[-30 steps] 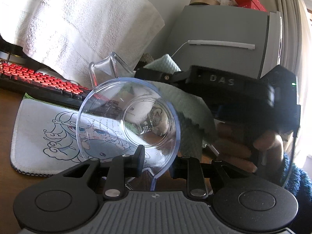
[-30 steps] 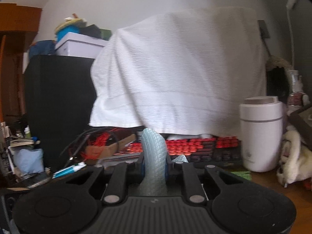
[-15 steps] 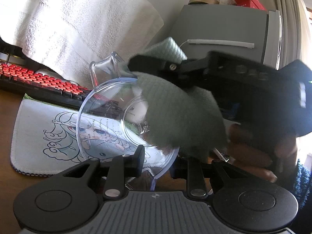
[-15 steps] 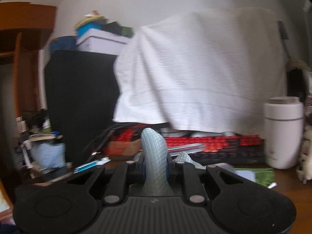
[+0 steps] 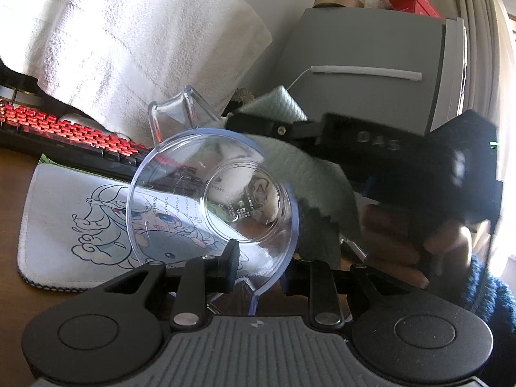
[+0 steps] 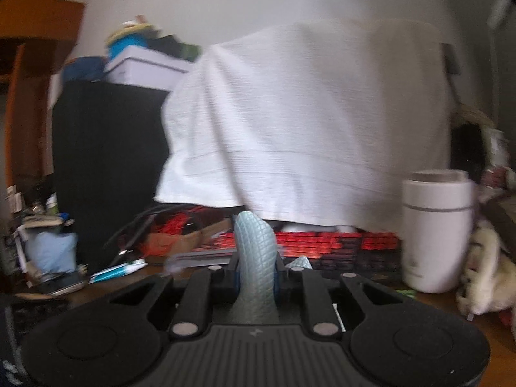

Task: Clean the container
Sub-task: 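Rub the green cloth up and down the jug's outer wall with the right tool, then press the cloth against the jug's side and scrub with the right tool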

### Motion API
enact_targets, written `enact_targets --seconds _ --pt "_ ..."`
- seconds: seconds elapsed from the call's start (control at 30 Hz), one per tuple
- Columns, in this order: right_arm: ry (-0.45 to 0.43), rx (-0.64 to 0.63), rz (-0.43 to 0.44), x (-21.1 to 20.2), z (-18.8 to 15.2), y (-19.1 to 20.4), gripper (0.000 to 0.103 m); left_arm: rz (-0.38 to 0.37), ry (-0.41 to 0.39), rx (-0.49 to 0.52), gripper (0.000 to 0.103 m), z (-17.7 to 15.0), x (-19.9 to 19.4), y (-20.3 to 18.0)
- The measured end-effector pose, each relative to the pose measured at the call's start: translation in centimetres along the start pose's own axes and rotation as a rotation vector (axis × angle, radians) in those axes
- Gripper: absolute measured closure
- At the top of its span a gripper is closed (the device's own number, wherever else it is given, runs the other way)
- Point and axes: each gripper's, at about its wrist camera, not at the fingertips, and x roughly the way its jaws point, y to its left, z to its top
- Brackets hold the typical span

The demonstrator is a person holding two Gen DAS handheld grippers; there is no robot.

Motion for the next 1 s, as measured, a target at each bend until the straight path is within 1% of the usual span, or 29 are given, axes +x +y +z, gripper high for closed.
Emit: enact_targets --seconds 0.1,0.2,0.23,0.4,0.5,0.57,0.67,0.8,0.93,1.0 --pt "-0.003 0.026 -0.016 -0.1 -0.1 -0.5 0.088 0.000 0.001 0.004 0.077 0.0 0.0 -0.1" --pt "-0.007 0.018 -0.045 -0.1 -0.2 0.4 0.087 0.000 0.001 0.004 0.077 0.0 0.0 0.0" --pt "-0.007 0.019 -0.042 -0.1 -0.3 0.7 0.087 0.000 0.001 0.003 0.077 0.0 0.0 0.0" --pt "0.011 -0.041 0.100 -0.7 -0.7 3.6 0.087 0.000 0.000 0.002 0.077 0.0 0.1 0.1" --pt "0.021 -0.078 0.160 -0.8 -0.7 5.2 0.087 0.000 0.000 0.000 0.077 0.1 0.1 0.1" --pt "0.020 -0.098 0.181 -0.9 -0.8 5.8 0.087 0.001 0.001 0.000 0.077 0.1 0.1 0.1" --pt "0.017 -0.143 0.174 -0.8 -0.7 6.0 0.087 0.001 0.001 -0.001 0.077 0.1 0.1 0.1" --pt "0.016 -0.110 0.178 -0.6 -0.4 4.5 0.087 0.001 0.000 -0.002 0.077 0.1 0.0 0.1" --pt "0.005 -0.100 0.094 -0.4 -0.3 2.9 0.088 0.000 0.001 -0.002 0.077 0.1 0.0 0.1" --pt "0.002 -0.071 0.063 -0.4 -0.1 1.6 0.088 0.000 0.001 -0.001 0.077 0.1 0.0 0.1"
